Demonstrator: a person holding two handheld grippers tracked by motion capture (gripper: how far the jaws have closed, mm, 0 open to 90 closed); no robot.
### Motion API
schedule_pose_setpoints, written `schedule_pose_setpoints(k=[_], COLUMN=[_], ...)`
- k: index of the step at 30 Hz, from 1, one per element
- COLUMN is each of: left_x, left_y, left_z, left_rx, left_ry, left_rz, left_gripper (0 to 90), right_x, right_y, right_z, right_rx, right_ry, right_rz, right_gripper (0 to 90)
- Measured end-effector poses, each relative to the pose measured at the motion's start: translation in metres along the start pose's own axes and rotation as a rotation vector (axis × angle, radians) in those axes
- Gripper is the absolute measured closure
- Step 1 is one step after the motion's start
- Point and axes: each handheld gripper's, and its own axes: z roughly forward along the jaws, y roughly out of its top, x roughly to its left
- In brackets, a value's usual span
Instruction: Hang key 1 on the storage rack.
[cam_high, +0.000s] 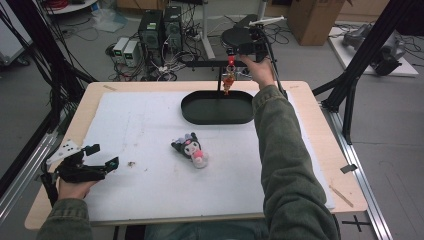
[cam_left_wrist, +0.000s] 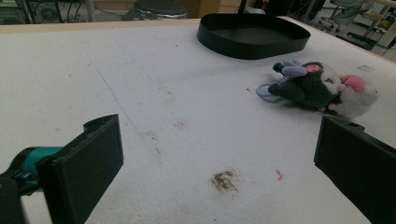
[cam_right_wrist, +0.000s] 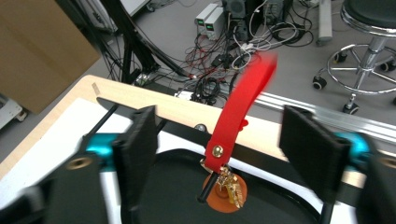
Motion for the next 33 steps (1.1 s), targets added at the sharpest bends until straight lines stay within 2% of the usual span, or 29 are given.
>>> schedule_pose_setpoints(k=[3, 6, 8, 11, 14, 17, 25, 28, 31, 33], left_x=[0.000, 0.000, 0.000, 0.000, 0.000, 0.000, 0.000, 0.000, 0.000, -0.001], left_y=[0.000, 0.000, 0.000, 0.000, 0.000, 0.000, 0.000, 0.000, 0.000, 0.000], left_z=[0.000, 0.001, 0.001, 0.001, 0.000, 0.000, 0.000, 0.000, 0.000, 0.000], left_rx=[0.003, 0.002, 0.002, 0.002, -0.001, 0.001, 0.000, 0.001, -0.001, -0.001], left_ry=[-0.001, 0.001, 0.002, 0.003, 0.003, 0.004, 0.005, 0.005, 0.005, 0.004], left_rz=[0.001, -0.001, -0.001, -0.001, -0.003, -0.002, -0.002, -0.001, -0.001, -0.001], left_gripper=[1.8, 1.8, 1.8, 1.8, 1.8, 1.8, 1.8, 1.8, 1.8, 1.8], right_x=[0.002, 0.006, 0.011, 0.020, 0.028, 0.034, 0.047, 0.051, 0.056, 0.059], right_y=[-0.003, -0.007, -0.009, -0.014, -0.020, -0.026, -0.031, -0.032, -0.035, -0.039], right_z=[-0.003, -0.007, -0.010, -0.015, -0.020, -0.025, -0.034, -0.037, -0.039, -0.041], right_rx=[0.013, 0.023, 0.023, 0.018, 0.001, 0.010, 0.035, 0.034, 0.058, 0.047], right_ry=[0.019, 0.035, 0.039, 0.049, 0.064, 0.086, 0.094, 0.097, 0.102, 0.114], right_rz=[-0.036, -0.080, -0.115, -0.169, -0.198, -0.206, -0.251, -0.261, -0.262, -0.278], right_gripper=[11.8, 9.2, 0.6, 0.6, 0.5, 0.6, 0.5, 0.5, 0.5, 0.6])
